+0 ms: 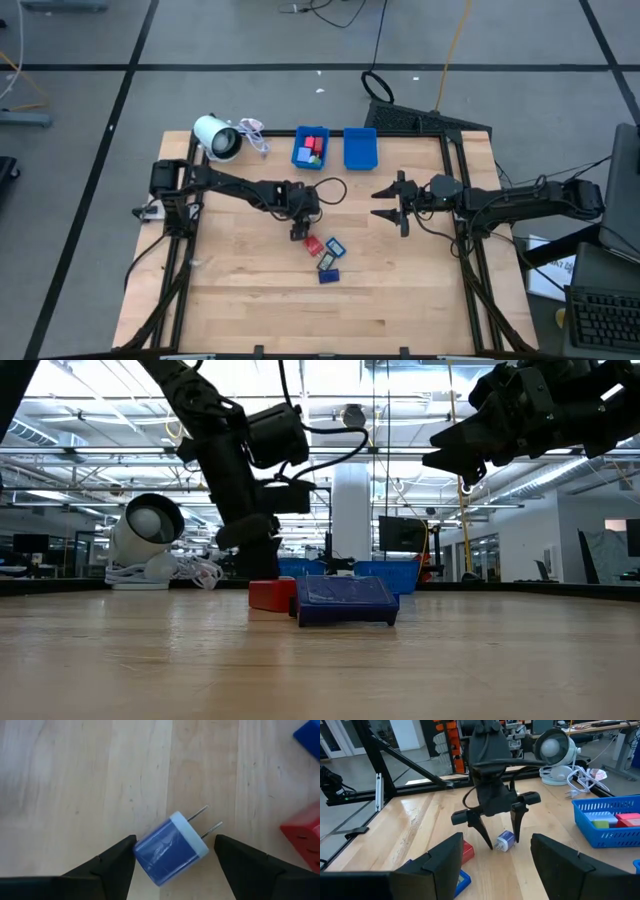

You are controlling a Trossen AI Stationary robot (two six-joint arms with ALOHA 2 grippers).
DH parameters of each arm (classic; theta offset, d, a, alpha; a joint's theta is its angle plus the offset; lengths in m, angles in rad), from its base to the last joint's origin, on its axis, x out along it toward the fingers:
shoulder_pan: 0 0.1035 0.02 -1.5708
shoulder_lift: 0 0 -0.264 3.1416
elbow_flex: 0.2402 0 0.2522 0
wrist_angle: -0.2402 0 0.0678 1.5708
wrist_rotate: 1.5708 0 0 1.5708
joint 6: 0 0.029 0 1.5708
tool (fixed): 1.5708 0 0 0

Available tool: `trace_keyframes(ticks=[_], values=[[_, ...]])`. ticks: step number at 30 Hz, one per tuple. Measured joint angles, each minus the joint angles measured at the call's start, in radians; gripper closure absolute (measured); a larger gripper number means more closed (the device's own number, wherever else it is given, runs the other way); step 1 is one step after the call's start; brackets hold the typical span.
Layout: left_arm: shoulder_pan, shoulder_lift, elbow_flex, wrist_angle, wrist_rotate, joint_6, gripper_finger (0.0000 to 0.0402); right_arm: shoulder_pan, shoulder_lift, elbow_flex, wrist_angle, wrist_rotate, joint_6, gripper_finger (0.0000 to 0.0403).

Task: Pick & Place Office items
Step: Put the violet charger adapter into the left basket

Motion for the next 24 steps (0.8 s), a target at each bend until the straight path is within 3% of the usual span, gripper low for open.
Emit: trace_keyframes(ticks=[15,24], values=[[-0.022,0.005,-0.002,0.016,0.045,-0.311,0.0145,0.0,0.0,0.0,0.0,0.0,0.0,0.0181],[-0.024,0.006,-0.002,0.025,-0.013,-0.439,0.0143,0.0,0.0,0.0,0.0,0.0,0.0,0.0181]])
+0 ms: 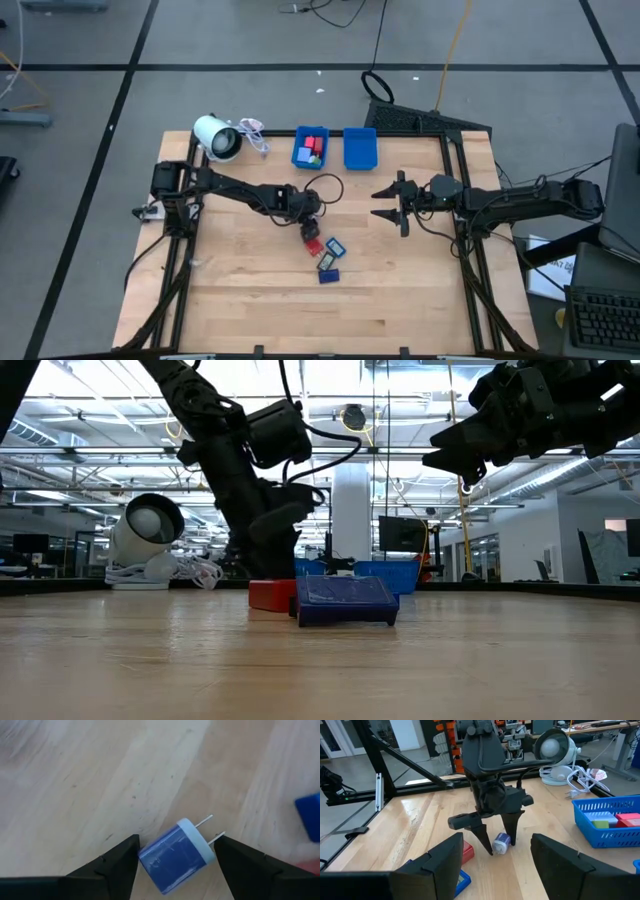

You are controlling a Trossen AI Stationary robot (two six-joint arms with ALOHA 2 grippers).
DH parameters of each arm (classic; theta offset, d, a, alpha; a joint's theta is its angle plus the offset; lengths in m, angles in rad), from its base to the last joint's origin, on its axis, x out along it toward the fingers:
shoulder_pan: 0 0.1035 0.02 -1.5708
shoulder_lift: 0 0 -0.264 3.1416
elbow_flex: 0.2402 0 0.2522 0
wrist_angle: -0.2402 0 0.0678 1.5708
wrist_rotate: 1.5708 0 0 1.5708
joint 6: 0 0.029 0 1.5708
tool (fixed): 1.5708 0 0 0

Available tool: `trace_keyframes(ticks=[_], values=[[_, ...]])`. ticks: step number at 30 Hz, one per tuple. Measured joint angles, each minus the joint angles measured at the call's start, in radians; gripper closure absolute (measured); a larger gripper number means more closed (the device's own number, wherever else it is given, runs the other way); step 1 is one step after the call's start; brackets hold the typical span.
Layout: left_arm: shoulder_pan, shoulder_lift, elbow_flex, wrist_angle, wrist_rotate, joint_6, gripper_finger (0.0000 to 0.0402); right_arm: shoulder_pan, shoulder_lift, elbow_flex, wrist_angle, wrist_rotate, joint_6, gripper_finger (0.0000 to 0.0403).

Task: Pick & Place Office items
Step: Put the violet charger adapter into the left basket

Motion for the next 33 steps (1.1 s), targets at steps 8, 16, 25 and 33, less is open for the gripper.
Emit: trace_keyframes(ticks=[8,16,25,33], values=[[-0.005,0.0,0.0,0.01,-0.017,-0.096,0.0188,0.0,0.0,0.0,0.0,0.0,0.0,0.0181],[-0.028,0.0,-0.001,0.015,-0.098,-0.092,0.019,0.0,0.0,0.0,0.0,0.0,0.0,0.0181],[-0.047,0.001,-0.002,0.024,-0.145,-0.073,0.02,0.0,0.0,0.0,0.0,0.0,0.0,0.0181],[-0.047,0.001,-0.002,0.035,-0.148,-0.073,0.0199,0.0,0.0,0.0,0.0,0.0,0.0,0.0181]])
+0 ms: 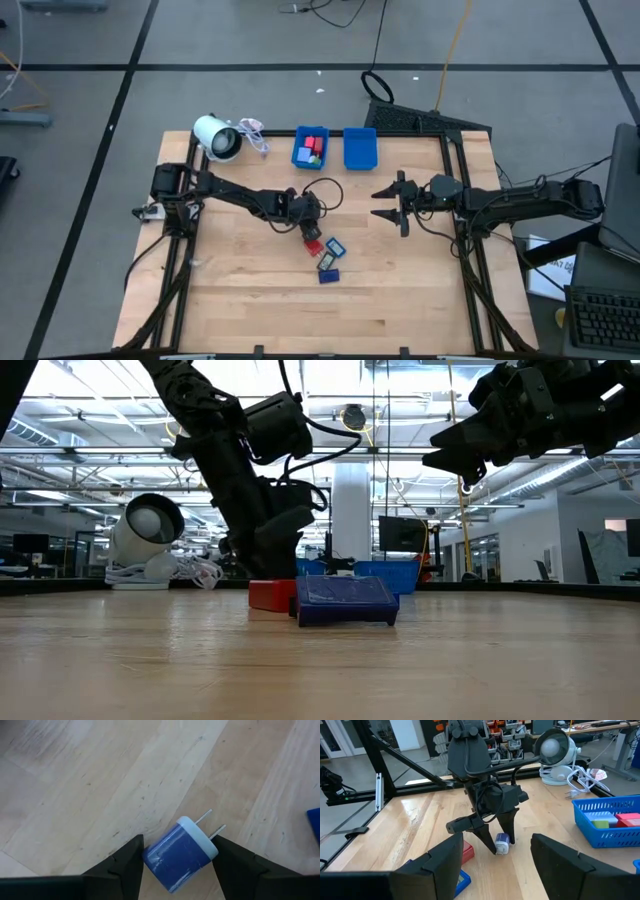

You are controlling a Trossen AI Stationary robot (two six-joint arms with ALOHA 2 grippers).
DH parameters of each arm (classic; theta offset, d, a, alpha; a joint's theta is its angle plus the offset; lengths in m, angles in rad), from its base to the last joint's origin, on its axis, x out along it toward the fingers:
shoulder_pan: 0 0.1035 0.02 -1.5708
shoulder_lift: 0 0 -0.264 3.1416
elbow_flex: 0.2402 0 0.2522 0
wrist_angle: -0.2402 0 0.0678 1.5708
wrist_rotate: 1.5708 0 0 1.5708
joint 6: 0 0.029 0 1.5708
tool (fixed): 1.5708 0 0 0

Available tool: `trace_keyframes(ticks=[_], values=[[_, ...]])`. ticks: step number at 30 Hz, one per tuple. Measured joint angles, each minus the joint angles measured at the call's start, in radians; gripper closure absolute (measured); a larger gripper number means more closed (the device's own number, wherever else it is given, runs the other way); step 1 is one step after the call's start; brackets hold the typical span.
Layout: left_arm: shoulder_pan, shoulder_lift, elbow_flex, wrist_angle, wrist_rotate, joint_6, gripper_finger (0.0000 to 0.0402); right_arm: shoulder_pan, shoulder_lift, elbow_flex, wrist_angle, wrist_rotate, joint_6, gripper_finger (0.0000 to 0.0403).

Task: Pick & Place Office items
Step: Put the violet charger adapter into the left basket

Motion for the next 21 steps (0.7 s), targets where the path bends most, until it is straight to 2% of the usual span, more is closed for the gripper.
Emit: trace_keyframes(ticks=[4,11,21], values=[[0.0,-0.001,0.0,0.0,0.0,0.0,0.0188,0.0,0.0,0.0,0.0,0.0,0.0,0.0181],[0.001,-0.036,0.0,0.002,-0.001,0.011,0.02,0.0,0.0,-0.001,0.0,0.0,0.0,0.0181],[0.002,-0.177,0.001,0.0,-0.054,0.055,0.0187,0.0,0.0,-0.001,0.001,0.0,0.0,0.0181]])
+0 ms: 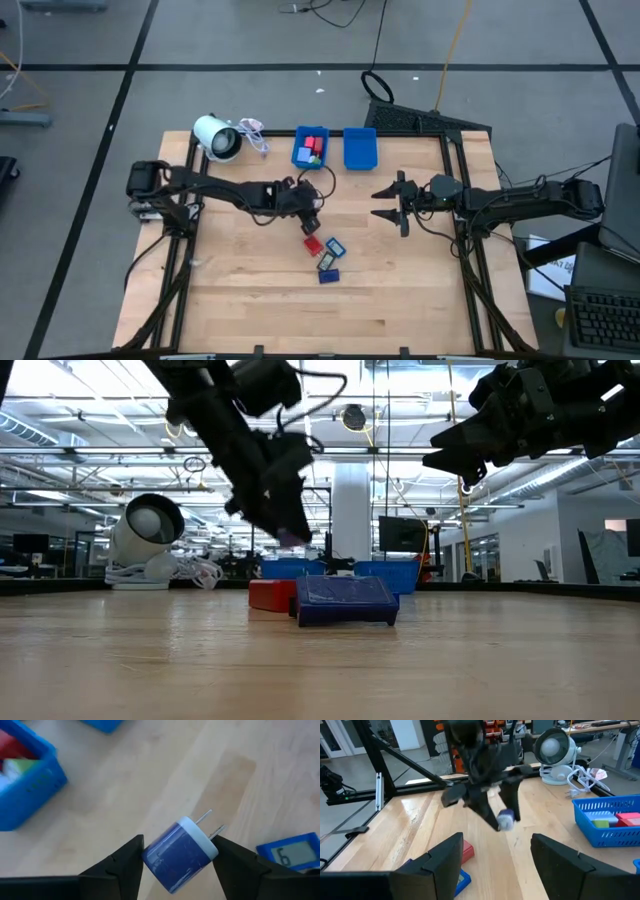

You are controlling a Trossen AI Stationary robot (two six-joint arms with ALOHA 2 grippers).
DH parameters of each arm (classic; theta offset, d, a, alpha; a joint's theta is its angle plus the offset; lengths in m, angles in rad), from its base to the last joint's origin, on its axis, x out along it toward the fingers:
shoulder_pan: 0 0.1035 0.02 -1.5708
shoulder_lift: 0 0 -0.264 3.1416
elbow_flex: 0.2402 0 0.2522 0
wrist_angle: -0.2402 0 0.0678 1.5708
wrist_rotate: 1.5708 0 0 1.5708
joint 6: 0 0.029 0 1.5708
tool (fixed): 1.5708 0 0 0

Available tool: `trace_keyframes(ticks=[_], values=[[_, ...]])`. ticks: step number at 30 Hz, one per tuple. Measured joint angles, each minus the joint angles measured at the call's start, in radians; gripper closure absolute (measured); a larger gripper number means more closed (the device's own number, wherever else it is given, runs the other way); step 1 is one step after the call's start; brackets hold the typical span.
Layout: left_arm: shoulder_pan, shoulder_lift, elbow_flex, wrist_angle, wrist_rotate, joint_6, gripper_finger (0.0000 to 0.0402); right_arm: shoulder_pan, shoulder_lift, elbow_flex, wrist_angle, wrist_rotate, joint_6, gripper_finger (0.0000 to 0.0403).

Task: Pick & Place Office items
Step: Put the violet charger adapter into the left basket

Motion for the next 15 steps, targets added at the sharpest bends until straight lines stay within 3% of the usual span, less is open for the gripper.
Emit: trace_keyframes(ticks=[9,15], values=[[0.017,-0.142,0.0,0.01,-0.052,0.027,0.0199,0.0,0.0,0.0,0.0,0.0,0.0,0.0181],[0.02,-0.147,0.0,0.025,-0.051,0.028,0.0191,0.0,0.0,0.0,0.0,0.0,0.0,0.0181]])
